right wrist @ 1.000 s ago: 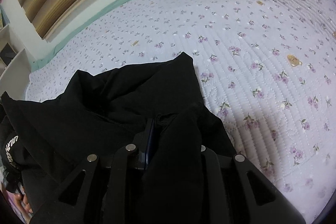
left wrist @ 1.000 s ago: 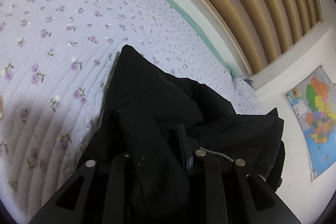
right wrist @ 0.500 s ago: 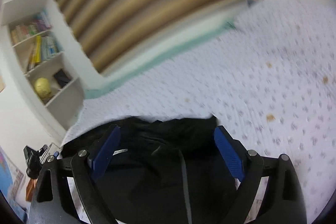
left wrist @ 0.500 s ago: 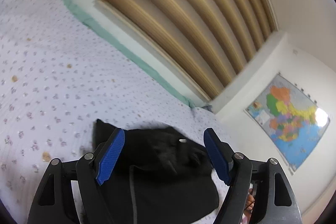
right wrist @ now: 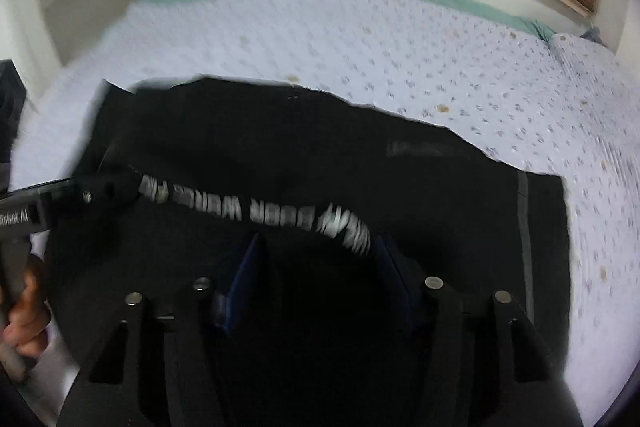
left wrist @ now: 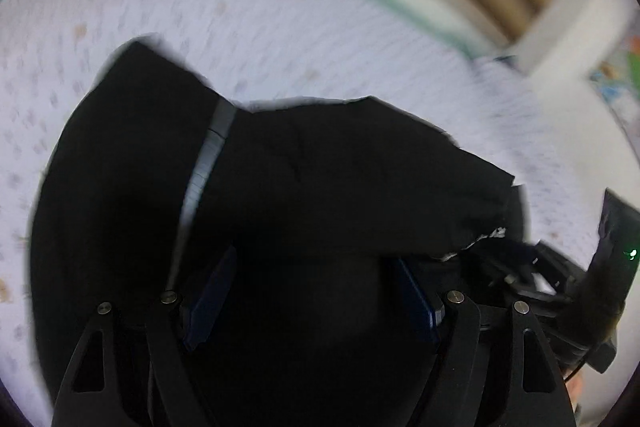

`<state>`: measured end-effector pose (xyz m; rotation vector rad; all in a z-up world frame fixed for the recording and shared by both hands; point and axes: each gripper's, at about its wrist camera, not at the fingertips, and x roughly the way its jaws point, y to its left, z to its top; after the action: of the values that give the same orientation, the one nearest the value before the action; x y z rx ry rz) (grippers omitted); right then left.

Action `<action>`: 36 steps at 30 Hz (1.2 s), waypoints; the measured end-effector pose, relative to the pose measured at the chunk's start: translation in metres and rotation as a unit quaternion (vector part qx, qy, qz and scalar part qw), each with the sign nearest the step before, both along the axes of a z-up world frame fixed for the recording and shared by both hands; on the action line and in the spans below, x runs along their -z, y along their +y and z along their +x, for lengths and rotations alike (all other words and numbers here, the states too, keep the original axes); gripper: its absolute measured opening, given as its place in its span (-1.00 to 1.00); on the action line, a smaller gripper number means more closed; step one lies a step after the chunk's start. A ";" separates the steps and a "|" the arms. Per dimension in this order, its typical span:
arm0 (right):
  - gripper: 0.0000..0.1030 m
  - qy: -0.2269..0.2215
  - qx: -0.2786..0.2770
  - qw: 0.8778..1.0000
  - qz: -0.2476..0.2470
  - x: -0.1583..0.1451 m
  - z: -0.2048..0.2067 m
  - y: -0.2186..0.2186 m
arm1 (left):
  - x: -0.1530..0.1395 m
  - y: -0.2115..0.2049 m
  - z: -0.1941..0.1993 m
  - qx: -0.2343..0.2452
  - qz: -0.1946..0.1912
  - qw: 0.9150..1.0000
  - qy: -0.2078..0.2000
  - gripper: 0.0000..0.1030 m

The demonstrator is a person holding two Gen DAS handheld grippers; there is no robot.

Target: Fold large clothes

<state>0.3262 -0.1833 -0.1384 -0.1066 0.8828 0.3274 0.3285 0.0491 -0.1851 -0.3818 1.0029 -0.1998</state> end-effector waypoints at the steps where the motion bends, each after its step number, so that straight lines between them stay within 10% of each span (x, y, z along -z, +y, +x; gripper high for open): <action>1: 0.35 0.012 0.003 1.000 0.006 0.011 0.018 -0.002 | 0.011 0.008 0.008 -0.003 -0.014 1.000 0.001 0.56; 5: 0.36 0.080 0.037 0.986 0.139 0.044 0.064 -0.038 | 0.022 0.014 0.012 -0.006 -0.008 1.000 -0.013 0.56; 12: 0.36 0.053 0.045 0.989 0.128 0.031 0.033 -0.040 | -0.004 0.023 -0.014 -0.007 0.011 0.999 -0.046 0.57; 16: 0.46 0.009 0.082 0.990 0.113 -0.004 -0.011 -0.075 | -0.041 0.035 -0.057 -0.087 0.137 0.982 -0.092 0.56; 22: 0.48 -0.004 0.096 0.992 0.082 -0.017 -0.074 -0.081 | -0.038 0.020 -0.082 -0.005 0.016 0.996 -0.084 0.56; 28: 0.51 0.015 0.106 0.994 -0.018 0.046 -0.066 -0.058 | 0.013 0.010 -0.067 -0.019 0.020 0.998 -0.058 0.73; 36: 0.54 0.016 0.150 0.989 -0.001 0.023 -0.069 -0.050 | -0.016 0.004 -0.075 -0.034 -0.010 0.998 -0.051 0.73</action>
<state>0.2569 -0.2336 -0.1618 0.0307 0.9161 0.0466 0.2533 0.0532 -0.1696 -0.4198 0.8861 -0.1661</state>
